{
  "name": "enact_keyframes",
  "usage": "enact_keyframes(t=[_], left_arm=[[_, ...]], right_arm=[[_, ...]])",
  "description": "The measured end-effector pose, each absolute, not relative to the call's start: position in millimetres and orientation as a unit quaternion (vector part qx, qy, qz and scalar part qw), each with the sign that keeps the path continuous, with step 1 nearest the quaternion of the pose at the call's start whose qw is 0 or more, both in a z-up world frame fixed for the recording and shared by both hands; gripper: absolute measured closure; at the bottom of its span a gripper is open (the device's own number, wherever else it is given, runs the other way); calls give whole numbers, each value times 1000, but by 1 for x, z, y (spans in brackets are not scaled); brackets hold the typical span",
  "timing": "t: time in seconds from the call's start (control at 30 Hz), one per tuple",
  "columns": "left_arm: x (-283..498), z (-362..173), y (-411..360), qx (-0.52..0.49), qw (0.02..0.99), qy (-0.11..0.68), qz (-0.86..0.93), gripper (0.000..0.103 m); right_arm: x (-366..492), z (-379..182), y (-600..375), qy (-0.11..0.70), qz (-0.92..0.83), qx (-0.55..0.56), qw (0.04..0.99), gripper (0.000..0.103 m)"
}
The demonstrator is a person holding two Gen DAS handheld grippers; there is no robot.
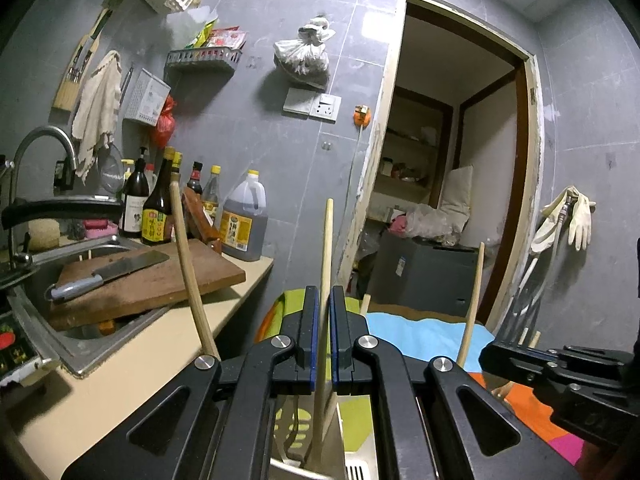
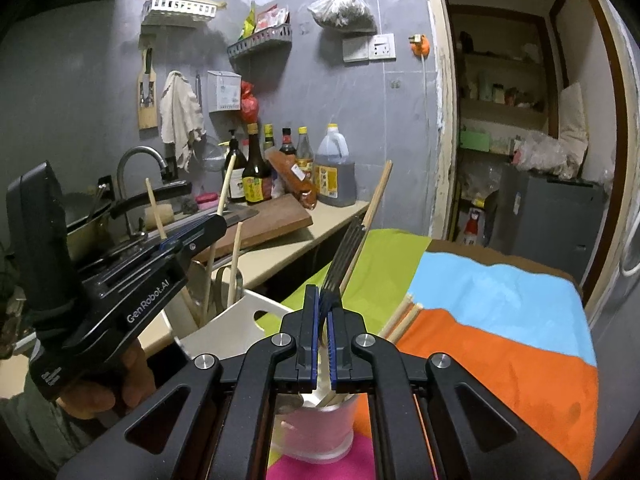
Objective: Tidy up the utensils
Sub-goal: 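Lower the chopstick into the holder with the left tool while the right tool lowers the fork in, then open both tools and pull them back from the holder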
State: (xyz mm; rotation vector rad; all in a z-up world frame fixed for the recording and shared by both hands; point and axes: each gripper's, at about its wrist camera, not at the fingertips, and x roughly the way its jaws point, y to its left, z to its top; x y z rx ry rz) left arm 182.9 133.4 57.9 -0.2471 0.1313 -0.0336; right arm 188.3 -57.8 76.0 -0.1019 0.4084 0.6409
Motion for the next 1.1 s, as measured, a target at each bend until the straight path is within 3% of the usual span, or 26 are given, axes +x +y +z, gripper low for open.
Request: enact_keyframes(t=[0.43, 0.57, 0.67, 0.97, 1.1], left_arm=[[175, 53, 136, -134, 985, 98, -34, 98], [170, 55, 138, -142, 984, 101, -40, 87], [165, 58, 138, -143, 984, 98, -44, 85], [152, 74, 136, -142, 985, 93, -38, 75], [144, 81, 132, -135, 986, 86, -37, 69]], right_arm=[[182, 75, -58, 194, 317, -54, 927, 96], [179, 77, -60, 182, 316, -55, 929, 93], [176, 79, -63, 173, 316, -53, 931, 84], [167, 88, -74, 144, 295, -39, 944, 82], [161, 91, -83, 128, 278, -30, 952, 70]])
